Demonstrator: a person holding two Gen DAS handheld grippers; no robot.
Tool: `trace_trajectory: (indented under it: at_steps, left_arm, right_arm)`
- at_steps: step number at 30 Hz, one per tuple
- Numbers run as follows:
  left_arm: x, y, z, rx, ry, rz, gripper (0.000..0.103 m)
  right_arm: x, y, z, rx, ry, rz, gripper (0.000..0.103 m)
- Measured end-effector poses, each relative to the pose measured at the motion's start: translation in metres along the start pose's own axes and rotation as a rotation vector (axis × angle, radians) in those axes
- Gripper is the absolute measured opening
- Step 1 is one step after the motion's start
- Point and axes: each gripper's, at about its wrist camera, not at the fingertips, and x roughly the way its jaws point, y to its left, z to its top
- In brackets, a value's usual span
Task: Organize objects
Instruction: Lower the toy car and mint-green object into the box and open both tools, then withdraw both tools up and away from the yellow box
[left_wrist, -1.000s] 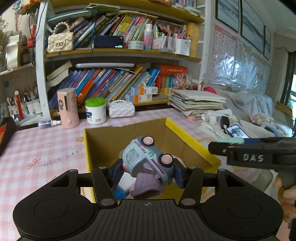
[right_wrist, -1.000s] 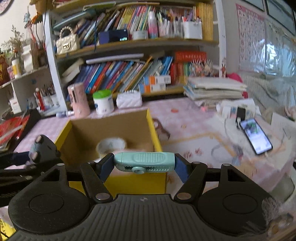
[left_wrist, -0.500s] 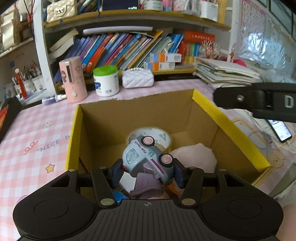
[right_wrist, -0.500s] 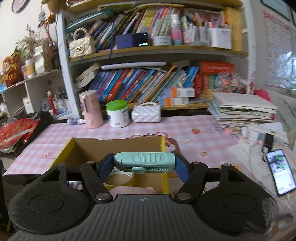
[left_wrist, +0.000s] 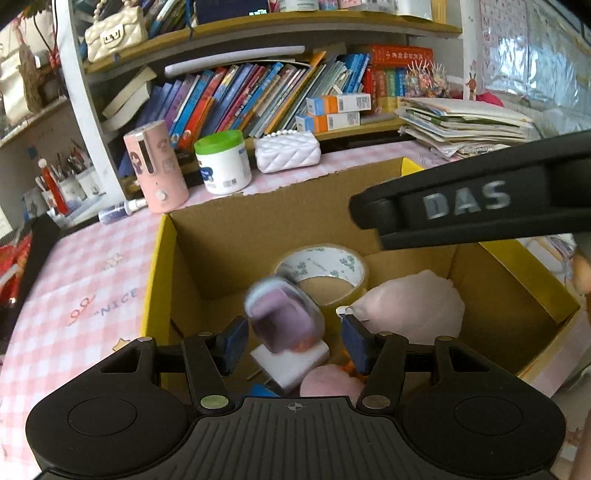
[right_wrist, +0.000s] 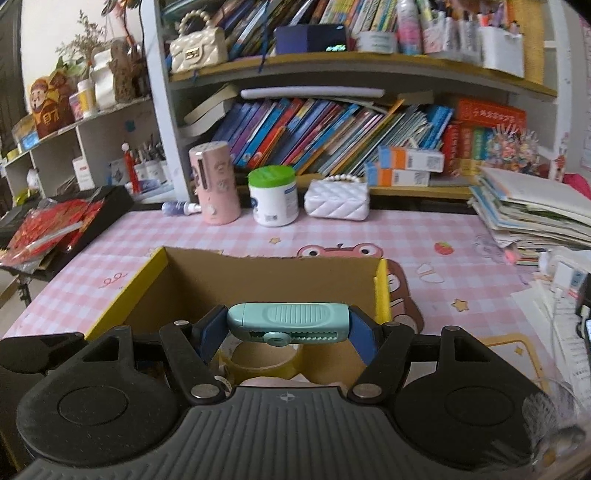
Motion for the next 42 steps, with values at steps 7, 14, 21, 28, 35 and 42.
trace_trajectory:
  at_steps: [7, 14, 21, 28, 35, 42]
  left_arm:
    - [-0.013, 0.003, 0.000, 0.001, -0.041, 0.018, 0.061]
    - [-0.025, 0.008, -0.004, -0.016, -0.058, 0.050, 0.066]
    - [-0.036, 0.014, -0.009, -0.061, -0.075, 0.061, 0.067]
    - [-0.059, 0.021, -0.015, -0.093, -0.115, 0.062, 0.075]
    - [-0.095, 0.027, -0.034, -0.105, -0.160, 0.074, 0.085]
    - [-0.129, 0.038, -0.060, -0.126, -0.170, 0.103, 0.094]
  right_arm:
    - [0.022, 0.009, 0.003, -0.036, 0.052, 0.046, 0.067]
    - [0.051, 0.022, 0.004, -0.095, 0.163, 0.106, 0.067]
    - [0.056, 0.031, 0.003, -0.110, 0.178, 0.124, 0.069]
    - [0.033, 0.038, 0.004, -0.085, 0.124, 0.097, 0.076]
    - [-0.012, 0.054, -0.002, -0.039, 0.030, 0.031, 0.082]
    - [-0.064, 0.075, -0.023, 0.016, -0.053, -0.052, 0.092]
